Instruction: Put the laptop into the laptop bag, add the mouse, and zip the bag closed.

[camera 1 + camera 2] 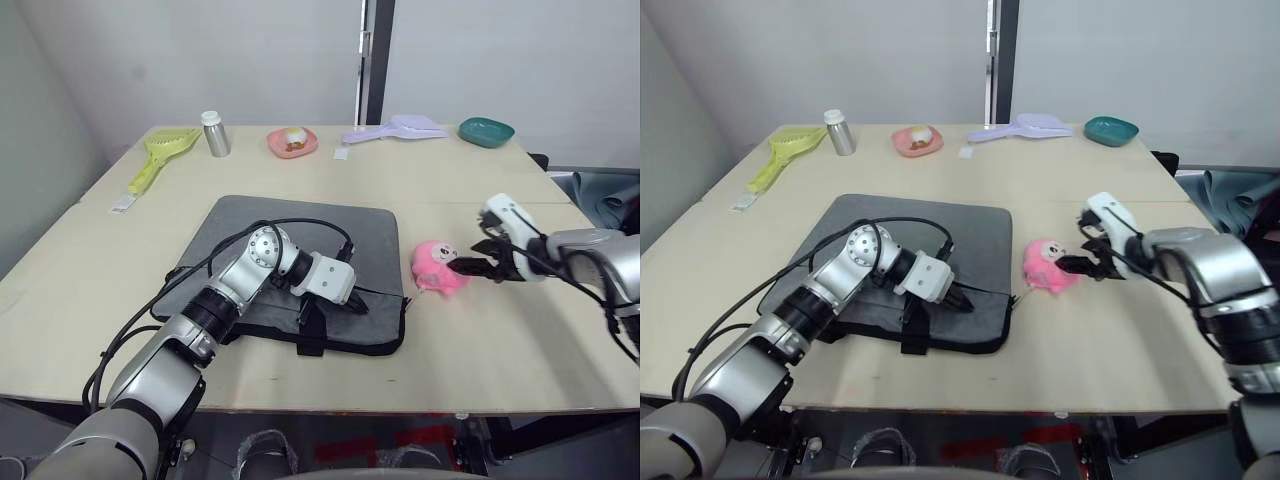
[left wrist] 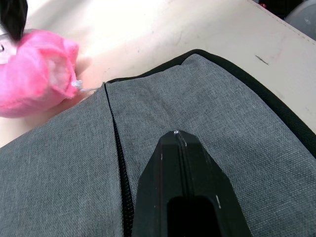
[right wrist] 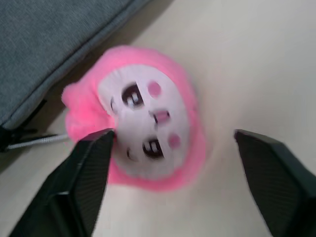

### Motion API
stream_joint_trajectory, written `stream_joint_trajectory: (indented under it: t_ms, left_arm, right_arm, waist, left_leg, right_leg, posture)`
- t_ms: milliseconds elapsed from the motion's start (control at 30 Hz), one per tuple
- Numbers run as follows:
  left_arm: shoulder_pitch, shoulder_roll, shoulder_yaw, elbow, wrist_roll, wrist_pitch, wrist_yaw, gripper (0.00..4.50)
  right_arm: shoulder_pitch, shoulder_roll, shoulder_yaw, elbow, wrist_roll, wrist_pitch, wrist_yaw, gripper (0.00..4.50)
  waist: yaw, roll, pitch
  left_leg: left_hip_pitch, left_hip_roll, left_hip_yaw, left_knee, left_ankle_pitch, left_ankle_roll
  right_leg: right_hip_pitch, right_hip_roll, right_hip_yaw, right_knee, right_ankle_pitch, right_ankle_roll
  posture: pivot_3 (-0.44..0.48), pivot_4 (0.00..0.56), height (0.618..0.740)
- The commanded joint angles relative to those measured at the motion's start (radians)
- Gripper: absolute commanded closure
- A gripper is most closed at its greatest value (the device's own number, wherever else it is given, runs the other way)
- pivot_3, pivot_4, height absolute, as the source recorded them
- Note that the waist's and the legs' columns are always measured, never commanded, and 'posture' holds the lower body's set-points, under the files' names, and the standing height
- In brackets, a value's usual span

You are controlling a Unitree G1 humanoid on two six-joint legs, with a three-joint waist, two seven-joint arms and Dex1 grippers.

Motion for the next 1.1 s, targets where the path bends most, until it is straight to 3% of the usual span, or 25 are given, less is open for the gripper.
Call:
stream_joint_trajectory:
  t_ms: [33,133,300,467,567,667,767,967,1100]
  left_arm:
    - [-0.017,0.032,0.062,-0.015,-0.027,0.104,0.011,4.50]
    - [-0.031,0.047,0.136,-0.093,-0.091,0.180,0.036,4.50]
    - [-0.029,0.113,0.289,-0.254,-0.228,0.370,0.072,2.88]
    - [-0.015,0.321,0.481,-0.365,-0.353,0.532,0.059,1.11]
    - [0.040,0.494,0.571,-0.353,-0.376,0.621,0.037,0.03]
    - [0.230,0.708,0.673,-0.302,-0.361,0.667,-0.046,0.03]
    - [0.435,0.831,0.803,-0.226,-0.355,0.661,-0.086,0.03]
    - [0.680,0.876,0.999,-0.061,-0.327,0.640,-0.043,0.03]
    - [0.770,0.885,1.076,0.062,-0.306,0.623,0.003,0.03]
  right_arm:
    - [0.028,-0.101,-0.123,0.010,0.011,-0.052,0.073,0.35]
    - [0.086,-0.146,-0.213,-0.013,0.034,-0.109,0.133,0.35]
    - [0.251,-0.153,-0.388,-0.123,0.075,-0.200,0.225,0.32]
    - [0.393,-0.116,-0.528,-0.186,0.083,-0.255,0.238,0.32]
    - [0.446,-0.092,-0.586,-0.211,0.091,-0.256,0.227,0.32]
    - [0.503,-0.077,-0.615,-0.224,0.088,-0.253,0.220,0.32]
    - [0.536,-0.073,-0.629,-0.219,0.086,-0.259,0.216,0.32]
    - [0.541,-0.095,-0.645,-0.174,0.081,-0.272,0.228,0.32]
    - [0.520,-0.104,-0.613,-0.145,0.078,-0.280,0.228,0.32]
  waist:
    - [-0.001,-0.001,0.001]
    - [-0.008,-0.001,0.005]
    - [-0.004,-0.001,0.009]
    - [-0.004,-0.001,0.013]
    - [-0.007,0.000,0.015]
    - [-0.013,0.001,0.016]
    - [-0.012,0.000,0.020]
    - [0.002,-0.001,0.021]
    - [-0.001,-0.001,0.021]
  left_leg:
    - [-0.001,0.000,0.000,0.000,0.000,0.000]
    - [-0.002,0.000,0.001,0.000,0.000,0.001]
    - [-0.008,0.002,0.002,-0.001,0.006,0.010]
    - [-0.011,0.003,0.003,-0.001,0.005,0.011]
    - [-0.011,0.004,0.004,-0.002,0.004,0.010]
    - [-0.010,0.004,0.005,-0.003,0.003,0.008]
    - [-0.009,0.006,0.006,-0.004,0.002,0.006]
    - [-0.009,0.006,0.005,-0.003,-0.001,0.001]
    - [-0.008,0.006,0.005,-0.003,-0.001,0.002]
  right_leg:
    - [0.000,0.000,0.000,0.000,0.000,0.000]
    - [-0.003,0.001,0.001,0.000,0.000,0.000]
    - [-0.011,0.002,0.001,-0.001,0.000,-0.001]
    - [-0.015,0.003,0.000,-0.001,-0.002,-0.003]
    - [-0.016,0.004,0.000,-0.001,-0.002,-0.003]
    - [-0.016,0.004,0.001,-0.002,-0.002,-0.003]
    - [-0.017,0.006,0.001,-0.004,-0.002,-0.002]
    - [-0.015,0.005,0.001,-0.003,-0.002,-0.002]
    - [-0.014,0.005,0.001,-0.003,-0.002,-0.002]
  posture:
    - [0.000,0.150,0.740]
    - [0.000,0.150,0.740]
    - [0.000,0.150,0.740]
    - [0.000,0.150,0.740]
    - [0.000,0.150,0.740]
    - [0.000,0.150,0.740]
    - [0.000,0.150,0.740]
    - [0.000,0.150,0.740]
    - [0.000,0.150,0.740]
